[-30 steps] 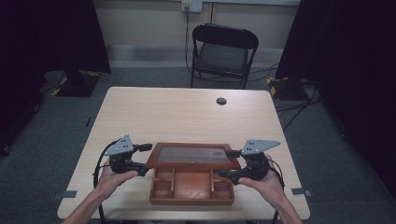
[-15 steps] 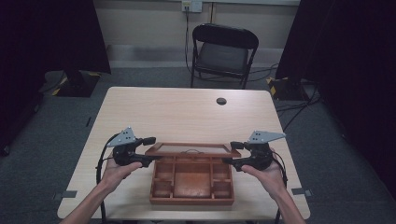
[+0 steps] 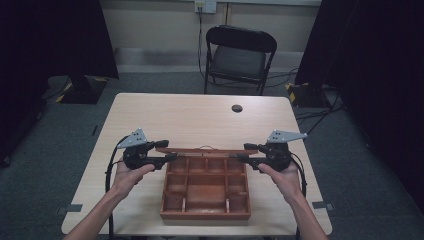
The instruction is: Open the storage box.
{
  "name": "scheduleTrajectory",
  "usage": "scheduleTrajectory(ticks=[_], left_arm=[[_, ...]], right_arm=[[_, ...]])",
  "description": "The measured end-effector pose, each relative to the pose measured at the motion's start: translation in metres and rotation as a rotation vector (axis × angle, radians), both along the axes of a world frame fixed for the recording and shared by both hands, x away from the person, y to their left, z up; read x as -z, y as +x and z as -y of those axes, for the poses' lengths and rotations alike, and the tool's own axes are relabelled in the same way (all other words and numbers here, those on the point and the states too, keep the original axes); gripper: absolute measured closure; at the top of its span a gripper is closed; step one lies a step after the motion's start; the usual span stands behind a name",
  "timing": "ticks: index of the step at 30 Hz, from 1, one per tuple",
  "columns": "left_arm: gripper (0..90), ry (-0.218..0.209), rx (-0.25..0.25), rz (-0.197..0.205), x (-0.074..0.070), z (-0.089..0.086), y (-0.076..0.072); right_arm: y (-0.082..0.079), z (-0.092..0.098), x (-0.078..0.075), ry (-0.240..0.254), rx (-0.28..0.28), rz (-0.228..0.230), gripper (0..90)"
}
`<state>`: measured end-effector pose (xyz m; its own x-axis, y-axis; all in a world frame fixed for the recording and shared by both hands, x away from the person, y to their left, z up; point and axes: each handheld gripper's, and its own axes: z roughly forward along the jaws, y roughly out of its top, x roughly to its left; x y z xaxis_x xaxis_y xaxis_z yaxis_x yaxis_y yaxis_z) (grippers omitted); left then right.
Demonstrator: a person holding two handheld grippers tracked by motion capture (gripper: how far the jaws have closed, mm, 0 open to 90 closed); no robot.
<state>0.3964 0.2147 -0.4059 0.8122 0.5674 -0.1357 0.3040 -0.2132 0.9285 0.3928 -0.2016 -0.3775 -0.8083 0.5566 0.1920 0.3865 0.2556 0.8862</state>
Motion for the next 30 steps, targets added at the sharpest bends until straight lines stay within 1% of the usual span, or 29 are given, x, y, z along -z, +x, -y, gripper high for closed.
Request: scheduleTrajectory(ticks=[1, 3, 4, 6, 7, 8, 10, 11, 13, 14, 15, 16, 17, 18, 20, 25, 29, 30], left_arm=[[36.8, -0.003, 0.006, -0.002, 0.001, 0.0, 0.002], [36.8, -0.011, 0.0, -0.007, 0.001, 0.0, 0.003], [37.1, -0.006, -0.003, -0.003, 0.001, 0.001, 0.003], [38.0, 0.006, -0.002, 0.003, 0.002, 0.001, 0.004], [38.3, 0.0, -0.003, -0.003, 0.002, 0.001, 0.004], [38.3, 0.0, -0.003, -0.001, 0.002, 0.001, 0.005], [40.3, -0.005, 0.001, -0.009, 0.002, 0.002, 0.006], [41.3, -0.002, 0.002, -0.004, 0.002, 0.002, 0.007], [45.9, -0.002, 0.011, 0.0, 0.0, 0.002, 0.009], [45.9, -0.003, 0.009, -0.003, -0.001, 0.003, 0.01], [46.8, -0.001, 0.009, 0.002, -0.001, 0.003, 0.011], [48.4, -0.002, 0.015, 0.0, -0.002, 0.004, 0.012], [51.0, 0.001, 0.011, 0.008, -0.003, 0.004, 0.013], [51.0, -0.006, 0.006, 0.0, -0.003, 0.004, 0.014], [51.1, -0.01, 0.003, 0.003, -0.002, 0.005, 0.015], [52.3, 0.009, -0.007, 0.003, -0.004, 0.005, 0.019], [52.7, 0.008, -0.003, -0.002, -0.004, 0.005, 0.021], [52.7, 0.003, -0.007, -0.004, -0.003, 0.005, 0.022]], right_arm=[[0.001, -0.001, 0.0, -0.004, -0.001, -0.001, 45.1], [0.003, -0.004, 0.001, -0.025, 0.0, 0.002, 45.2], [0.004, -0.005, 0.0, -0.03, 0.0, 0.005, 45.3], [0.005, -0.008, -0.001, -0.036, 0.002, 0.011, 45.9], [0.006, -0.009, -0.002, -0.038, -0.004, 0.012, 46.4], [0.006, -0.01, -0.003, -0.042, -0.007, 0.015, 46.7], [0.007, -0.013, -0.003, -0.044, -0.005, 0.02, 46.7], [0.009, -0.014, -0.003, -0.045, -0.004, 0.021, 46.6], [0.01, -0.014, -0.003, -0.044, -0.001, 0.019, 46.6], [0.012, -0.015, -0.003, -0.033, 0.007, 0.024, 46.5], [0.013, -0.015, -0.003, -0.029, 0.012, 0.025, 46.4], [0.014, -0.014, -0.003, -0.022, 0.01, 0.024, 46.4], [0.016, -0.014, -0.003, -0.012, 0.013, 0.022, 46.6], [0.018, -0.014, -0.002, -0.004, 0.013, 0.017, 46.8], [0.019, -0.014, -0.002, 0.004, 0.011, 0.018, 46.9], [0.025, -0.017, -0.002, -0.007, 0.018, 0.024, 47.1], [0.028, -0.018, 0.002, -0.011, 0.029, 0.018, 46.5], [0.03, -0.018, 0.006, -0.007, 0.034, 0.015, 46.2]])
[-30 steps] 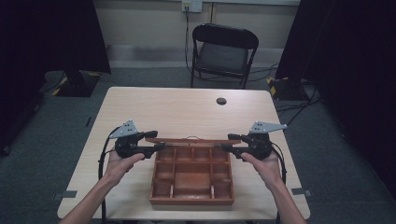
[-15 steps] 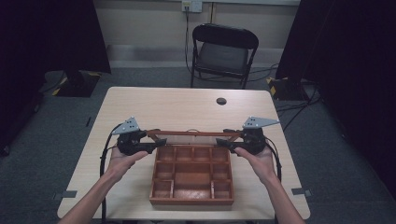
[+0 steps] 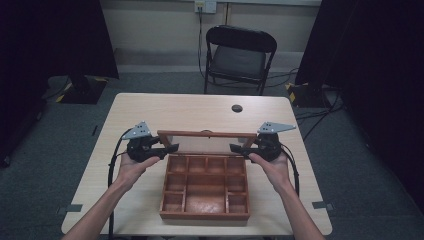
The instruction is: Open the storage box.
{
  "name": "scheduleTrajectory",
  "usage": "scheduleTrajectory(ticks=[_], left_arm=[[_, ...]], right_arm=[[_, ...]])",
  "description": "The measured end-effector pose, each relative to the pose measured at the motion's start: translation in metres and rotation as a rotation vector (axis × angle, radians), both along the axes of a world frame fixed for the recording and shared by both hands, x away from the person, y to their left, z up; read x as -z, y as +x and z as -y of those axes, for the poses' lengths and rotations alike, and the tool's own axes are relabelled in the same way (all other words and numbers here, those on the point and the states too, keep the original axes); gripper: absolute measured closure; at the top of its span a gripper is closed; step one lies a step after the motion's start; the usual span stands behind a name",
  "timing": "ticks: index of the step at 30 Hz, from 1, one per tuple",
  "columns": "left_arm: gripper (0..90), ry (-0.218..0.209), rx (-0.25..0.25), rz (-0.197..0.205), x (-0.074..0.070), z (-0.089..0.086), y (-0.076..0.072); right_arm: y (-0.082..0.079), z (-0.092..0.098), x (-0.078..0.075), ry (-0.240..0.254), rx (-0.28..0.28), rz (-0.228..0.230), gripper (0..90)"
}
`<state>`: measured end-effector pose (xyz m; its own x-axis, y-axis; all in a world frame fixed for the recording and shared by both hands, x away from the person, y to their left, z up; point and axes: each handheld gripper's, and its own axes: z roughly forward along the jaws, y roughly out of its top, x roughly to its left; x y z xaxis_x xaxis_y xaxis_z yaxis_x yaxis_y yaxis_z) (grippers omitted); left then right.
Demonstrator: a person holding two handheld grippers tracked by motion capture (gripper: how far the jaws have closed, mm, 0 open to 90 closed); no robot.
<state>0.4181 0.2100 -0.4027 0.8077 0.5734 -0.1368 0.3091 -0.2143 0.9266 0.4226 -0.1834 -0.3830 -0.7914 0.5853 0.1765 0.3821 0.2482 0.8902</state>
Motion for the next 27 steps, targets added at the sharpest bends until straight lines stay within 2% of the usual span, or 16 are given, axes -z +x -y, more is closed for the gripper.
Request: scheduleTrajectory(ticks=[2, 8, 16, 27], left_arm=[[52.5, -0.008, -0.006, -0.006, 0.001, 0.001, 0.001], [52.5, 0.008, -0.014, -0.01, 0.004, 0.001, 0.006], [52.0, 0.007, -0.025, -0.03, 0.006, 0.004, 0.015], [51.8, 0.008, -0.036, -0.031, 0.009, 0.005, 0.02]], right_arm=[[0.002, 0.0, 0.003, -0.004, 0.004, -0.006, 46.0], [0.007, 0.002, 0.007, 0.005, 0.012, -0.015, 46.0], [0.014, 0.007, 0.009, 0.018, 0.035, -0.016, 47.9], [0.02, 0.007, 0.014, 0.012, 0.047, -0.025, 47.7]])
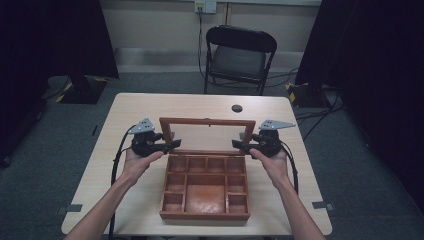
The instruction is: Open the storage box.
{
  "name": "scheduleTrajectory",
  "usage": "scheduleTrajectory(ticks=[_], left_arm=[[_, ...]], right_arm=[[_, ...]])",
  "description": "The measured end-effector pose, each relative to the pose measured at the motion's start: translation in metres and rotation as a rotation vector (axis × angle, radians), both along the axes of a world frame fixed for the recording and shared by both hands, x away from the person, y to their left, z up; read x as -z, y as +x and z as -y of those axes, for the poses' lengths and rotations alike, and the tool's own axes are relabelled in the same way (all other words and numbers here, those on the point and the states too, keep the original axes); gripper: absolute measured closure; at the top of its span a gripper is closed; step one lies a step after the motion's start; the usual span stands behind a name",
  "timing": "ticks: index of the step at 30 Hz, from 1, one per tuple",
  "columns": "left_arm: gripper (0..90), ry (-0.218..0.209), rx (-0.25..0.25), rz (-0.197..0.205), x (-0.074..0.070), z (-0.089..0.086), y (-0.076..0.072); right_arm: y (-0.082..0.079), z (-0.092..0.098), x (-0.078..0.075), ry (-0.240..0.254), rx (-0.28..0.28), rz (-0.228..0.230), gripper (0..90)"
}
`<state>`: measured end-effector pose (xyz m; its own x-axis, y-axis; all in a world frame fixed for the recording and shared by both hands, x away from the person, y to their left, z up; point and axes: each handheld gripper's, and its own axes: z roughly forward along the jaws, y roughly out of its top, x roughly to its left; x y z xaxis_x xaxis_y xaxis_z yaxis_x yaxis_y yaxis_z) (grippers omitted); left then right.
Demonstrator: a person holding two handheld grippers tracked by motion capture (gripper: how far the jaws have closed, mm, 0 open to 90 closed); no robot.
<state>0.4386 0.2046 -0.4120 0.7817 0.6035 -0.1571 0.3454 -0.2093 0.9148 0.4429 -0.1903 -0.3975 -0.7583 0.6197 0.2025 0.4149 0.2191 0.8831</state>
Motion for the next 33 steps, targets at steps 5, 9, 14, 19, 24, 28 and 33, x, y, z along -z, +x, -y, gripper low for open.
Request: scheduleTrajectory(ticks=[5, 9, 14, 19, 24, 28, 33], left_arm=[[52.0, 0.001, -0.006, -0.004, 0.001, 0.0, 0.003], [52.6, 0.007, -0.009, -0.004, 0.001, 0.001, 0.006], [52.6, -0.004, -0.021, -0.002, 0.003, 0.001, 0.008], [51.6, -0.008, -0.019, -0.005, 0.005, 0.002, 0.009], [51.4, 0.018, -0.012, -0.019, 0.013, 0.003, 0.01], [52.0, 0.014, -0.021, -0.022, 0.014, 0.003, 0.011], [52.0, 0.012, -0.03, -0.022, 0.015, 0.003, 0.014]], right_arm=[[0.004, -0.003, 0.005, -0.019, 0.001, -0.001, 46.0], [0.008, -0.006, 0.01, -0.023, 0.003, -0.012, 45.6], [0.013, -0.006, 0.015, -0.023, 0.005, -0.018, 46.9], [0.015, -0.01, 0.018, -0.03, -0.002, -0.023, 47.3], [0.015, -0.015, 0.02, -0.045, -0.015, -0.018, 47.1], [0.015, -0.014, 0.021, -0.056, -0.006, -0.019, 47.2], [0.018, -0.01, 0.022, -0.034, 0.008, -0.021, 47.1]])
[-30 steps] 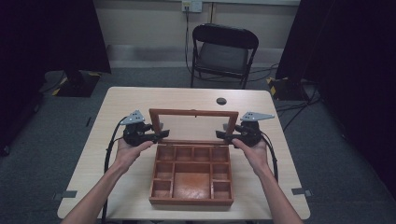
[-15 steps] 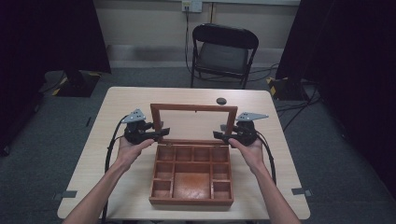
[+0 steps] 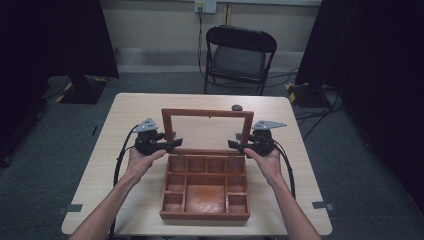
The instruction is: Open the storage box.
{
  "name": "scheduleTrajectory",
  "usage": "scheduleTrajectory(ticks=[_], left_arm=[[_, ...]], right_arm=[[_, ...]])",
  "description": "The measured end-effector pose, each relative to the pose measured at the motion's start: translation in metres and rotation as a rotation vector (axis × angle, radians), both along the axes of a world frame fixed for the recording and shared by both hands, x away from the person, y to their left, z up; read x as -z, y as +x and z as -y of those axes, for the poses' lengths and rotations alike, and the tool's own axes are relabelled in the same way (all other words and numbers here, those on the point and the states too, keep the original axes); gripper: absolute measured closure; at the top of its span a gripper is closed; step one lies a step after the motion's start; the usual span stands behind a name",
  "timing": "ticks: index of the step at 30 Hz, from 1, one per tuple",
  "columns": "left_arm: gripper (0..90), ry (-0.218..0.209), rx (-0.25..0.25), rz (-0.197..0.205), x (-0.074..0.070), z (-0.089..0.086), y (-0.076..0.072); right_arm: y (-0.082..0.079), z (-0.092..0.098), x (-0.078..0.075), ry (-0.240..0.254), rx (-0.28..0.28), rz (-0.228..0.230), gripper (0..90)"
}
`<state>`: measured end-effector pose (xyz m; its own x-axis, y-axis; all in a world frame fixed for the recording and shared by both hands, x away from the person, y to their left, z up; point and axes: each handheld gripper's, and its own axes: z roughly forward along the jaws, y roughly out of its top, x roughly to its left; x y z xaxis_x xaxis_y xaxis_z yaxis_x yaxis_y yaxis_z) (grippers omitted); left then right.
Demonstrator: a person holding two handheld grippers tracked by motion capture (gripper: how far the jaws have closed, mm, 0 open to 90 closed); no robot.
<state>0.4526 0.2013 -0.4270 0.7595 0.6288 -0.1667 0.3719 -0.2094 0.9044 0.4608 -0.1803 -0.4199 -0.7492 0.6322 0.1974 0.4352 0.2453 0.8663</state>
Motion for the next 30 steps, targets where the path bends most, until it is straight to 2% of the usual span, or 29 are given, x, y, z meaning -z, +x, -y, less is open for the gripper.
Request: scheduleTrajectory(ticks=[5, 6, 9, 11, 30], left_arm=[[51.6, 0.007, 0.002, -0.002, 0.001, 0.0, 0.001], [51.4, -0.004, -0.004, -0.004, 0.001, 0.001, 0.001], [51.0, 0.009, -0.002, 0.0, 0.002, 0.001, 0.002], [51.3, 0.022, -0.003, -0.012, 0.004, 0.001, 0.003], [53.1, 0.023, -0.029, -0.044, 0.016, -0.001, 0.013]], right_arm=[[0.002, -0.002, 0.003, -0.015, -0.001, -0.003, 47.1], [0.002, -0.003, 0.003, -0.016, 0.001, -0.001, 47.1], [0.002, -0.002, 0.004, -0.015, 0.003, -0.001, 47.2], [0.003, -0.002, 0.004, -0.015, 0.007, 0.0, 47.1], [0.015, 0.0, 0.013, 0.01, 0.05, 0.001, 47.6]])
